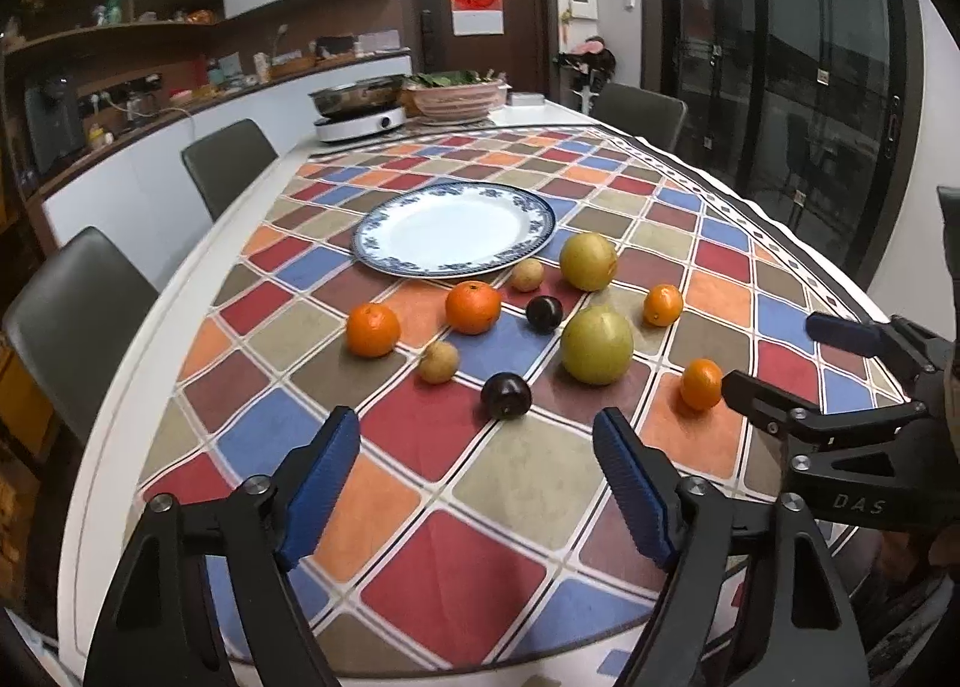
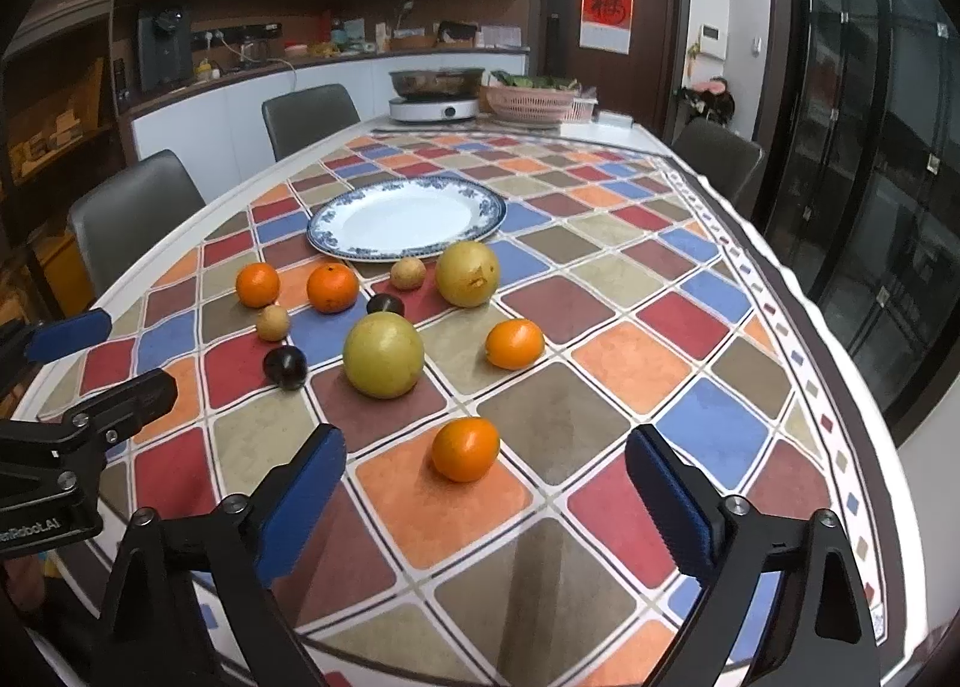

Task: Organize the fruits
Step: 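Reach the left tool to the dark plum while the right tool reaches the orange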

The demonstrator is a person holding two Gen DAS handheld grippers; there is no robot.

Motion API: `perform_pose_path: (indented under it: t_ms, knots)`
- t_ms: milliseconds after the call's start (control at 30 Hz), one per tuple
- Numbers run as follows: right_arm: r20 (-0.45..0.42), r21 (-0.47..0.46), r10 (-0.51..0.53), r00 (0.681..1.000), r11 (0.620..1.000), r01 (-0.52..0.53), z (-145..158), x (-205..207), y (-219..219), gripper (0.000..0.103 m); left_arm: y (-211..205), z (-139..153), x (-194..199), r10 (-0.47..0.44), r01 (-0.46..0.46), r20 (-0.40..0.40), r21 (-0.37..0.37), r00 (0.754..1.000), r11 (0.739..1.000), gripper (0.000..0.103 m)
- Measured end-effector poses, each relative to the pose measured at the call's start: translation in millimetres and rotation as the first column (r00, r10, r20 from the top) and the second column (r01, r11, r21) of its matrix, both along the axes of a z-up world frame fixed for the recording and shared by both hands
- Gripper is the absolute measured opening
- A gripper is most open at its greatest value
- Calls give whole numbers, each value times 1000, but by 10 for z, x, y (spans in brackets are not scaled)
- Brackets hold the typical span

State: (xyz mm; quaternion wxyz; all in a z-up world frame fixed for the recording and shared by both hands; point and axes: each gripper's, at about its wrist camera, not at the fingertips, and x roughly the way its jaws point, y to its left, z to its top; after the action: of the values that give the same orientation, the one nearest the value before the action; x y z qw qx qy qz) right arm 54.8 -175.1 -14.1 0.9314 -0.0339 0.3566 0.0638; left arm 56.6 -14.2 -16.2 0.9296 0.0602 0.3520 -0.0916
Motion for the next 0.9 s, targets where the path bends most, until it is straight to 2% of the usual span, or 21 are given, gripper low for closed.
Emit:
perform_pose_path:
  t_ms: [167,367,733,900]
  knots:
    - [-54,9,2,999,1000,-2,-102,147,4,84,-37,-108,209,-39,38,-62,-26,997,999,67]
    - [-112,28,10,994,1000,-7,-229,287,-7,73,-70,-254,391,-59,55,-121,-37,991,998,59]
    - [-183,45,22,983,999,-15,-392,427,-2,59,-119,-436,644,-82,77,-184,-36,980,996,48]
    - [-196,46,32,980,999,-23,-424,448,13,55,-127,-477,702,-86,80,-197,-37,977,996,46]
